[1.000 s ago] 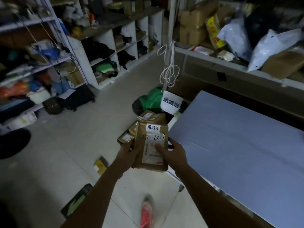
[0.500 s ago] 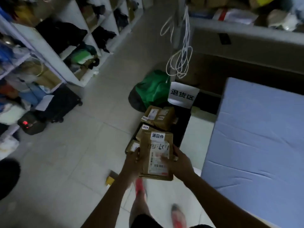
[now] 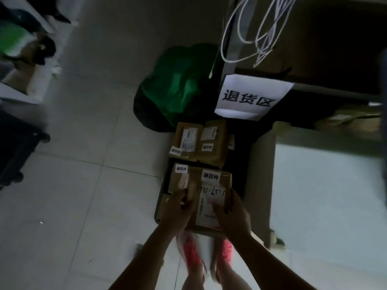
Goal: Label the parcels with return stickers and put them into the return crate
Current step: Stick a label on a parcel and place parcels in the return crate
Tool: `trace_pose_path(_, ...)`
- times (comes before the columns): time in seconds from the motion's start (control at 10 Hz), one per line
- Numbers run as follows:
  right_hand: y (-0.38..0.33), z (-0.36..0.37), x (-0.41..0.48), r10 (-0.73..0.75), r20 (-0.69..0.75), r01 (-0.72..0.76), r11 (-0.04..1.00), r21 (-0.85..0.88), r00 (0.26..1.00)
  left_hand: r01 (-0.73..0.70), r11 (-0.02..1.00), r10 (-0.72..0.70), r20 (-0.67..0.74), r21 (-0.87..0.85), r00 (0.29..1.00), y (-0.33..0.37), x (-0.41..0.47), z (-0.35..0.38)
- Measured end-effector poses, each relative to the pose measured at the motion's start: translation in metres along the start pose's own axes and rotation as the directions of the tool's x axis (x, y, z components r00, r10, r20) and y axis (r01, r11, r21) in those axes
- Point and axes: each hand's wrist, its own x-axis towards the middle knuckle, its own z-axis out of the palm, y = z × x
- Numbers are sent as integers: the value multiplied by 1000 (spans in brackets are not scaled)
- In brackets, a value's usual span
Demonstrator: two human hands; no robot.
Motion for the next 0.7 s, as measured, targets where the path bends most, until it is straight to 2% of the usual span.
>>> trace_pose_path(0.1,26,31,50,10,-8,-10,1000,-24,1000,12,1000,-12,23,10,1000,-31,56,17)
trace_pose_path(0.3,55,67,130,-5,-80,7,1000,15,997,-102,995,102,-11,-15,995,-73,132,48)
trace_pose_path(0.4,74,75,155,-36,-90,32,998,-47,995,-130,990,131,-29,51,991,-106,166,65)
trace_pose_path(0.5,91,75,162,-55,-33,55,998,-7,998,-176,980,176,3,95,984,-125,177,75)
trace_pose_path(0.6,82,69,157,-73,-24,72,997,-40,997,-103,990,102,16,97,995,-112,173,75)
trace_pose_path(0.7,58,58,145,-170,-99,128,933,-337,981,36,986,-34,-12,164,999,-74,159,66)
